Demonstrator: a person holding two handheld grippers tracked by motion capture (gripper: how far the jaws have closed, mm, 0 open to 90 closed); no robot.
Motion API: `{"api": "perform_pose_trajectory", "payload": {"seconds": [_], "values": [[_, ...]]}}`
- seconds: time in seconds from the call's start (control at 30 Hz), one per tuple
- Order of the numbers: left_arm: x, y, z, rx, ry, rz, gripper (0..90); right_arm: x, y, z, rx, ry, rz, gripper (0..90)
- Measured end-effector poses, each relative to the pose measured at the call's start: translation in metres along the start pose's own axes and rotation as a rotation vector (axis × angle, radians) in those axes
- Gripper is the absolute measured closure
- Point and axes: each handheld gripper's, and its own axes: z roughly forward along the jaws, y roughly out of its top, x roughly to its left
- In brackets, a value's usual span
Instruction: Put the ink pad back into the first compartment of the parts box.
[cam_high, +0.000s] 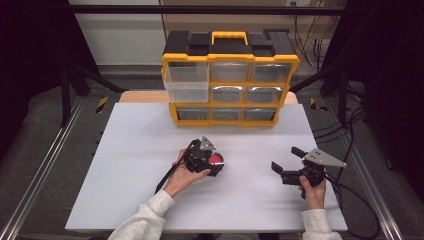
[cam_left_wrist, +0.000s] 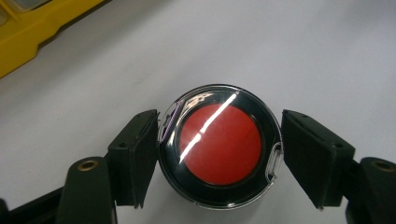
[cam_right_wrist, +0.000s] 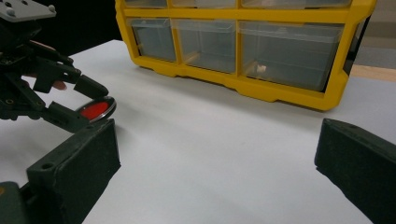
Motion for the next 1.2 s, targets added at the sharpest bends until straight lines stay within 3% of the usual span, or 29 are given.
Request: {"api": "perform_pose_trajectory", "payload": {"seconds": [1.2], "values": [[0.004,0.006,-0.044,-0.058,0.02,-0.028,29.4,0.002,0.001,0.001,0.0,0.008,0.001,0.4]]}}
